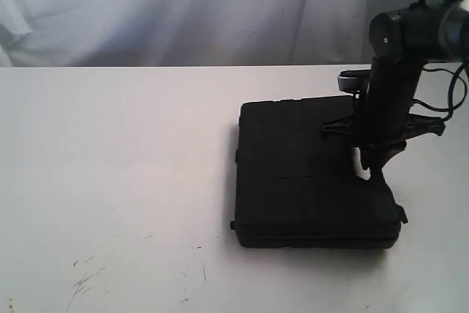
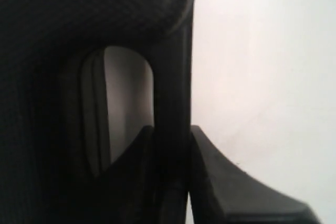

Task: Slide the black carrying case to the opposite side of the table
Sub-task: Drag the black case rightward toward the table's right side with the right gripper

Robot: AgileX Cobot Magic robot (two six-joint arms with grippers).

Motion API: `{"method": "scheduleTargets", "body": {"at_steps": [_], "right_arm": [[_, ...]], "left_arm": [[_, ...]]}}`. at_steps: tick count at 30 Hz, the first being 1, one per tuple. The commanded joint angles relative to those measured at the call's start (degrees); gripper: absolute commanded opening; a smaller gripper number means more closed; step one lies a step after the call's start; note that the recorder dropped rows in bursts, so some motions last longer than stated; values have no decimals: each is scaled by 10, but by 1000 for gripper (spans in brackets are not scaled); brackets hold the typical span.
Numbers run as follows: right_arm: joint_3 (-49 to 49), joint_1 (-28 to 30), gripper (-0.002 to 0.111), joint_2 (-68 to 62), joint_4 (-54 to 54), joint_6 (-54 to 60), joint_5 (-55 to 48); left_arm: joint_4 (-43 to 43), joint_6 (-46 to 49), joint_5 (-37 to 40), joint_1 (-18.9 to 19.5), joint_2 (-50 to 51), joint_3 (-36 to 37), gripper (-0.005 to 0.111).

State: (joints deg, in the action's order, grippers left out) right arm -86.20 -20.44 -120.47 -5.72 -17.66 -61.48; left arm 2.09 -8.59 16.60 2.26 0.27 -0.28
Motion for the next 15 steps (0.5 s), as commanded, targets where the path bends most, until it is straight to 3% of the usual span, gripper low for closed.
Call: {"method": "scheduleTargets", "body": {"at_steps": [1, 15], "right_arm": [[22, 26, 0, 14, -26, 23, 8], [59, 95, 0, 29, -39, 72, 94]], "left_arm": [[2, -3, -3, 1, -3, 3, 0], [2, -3, -3, 1, -3, 3, 0]]}}
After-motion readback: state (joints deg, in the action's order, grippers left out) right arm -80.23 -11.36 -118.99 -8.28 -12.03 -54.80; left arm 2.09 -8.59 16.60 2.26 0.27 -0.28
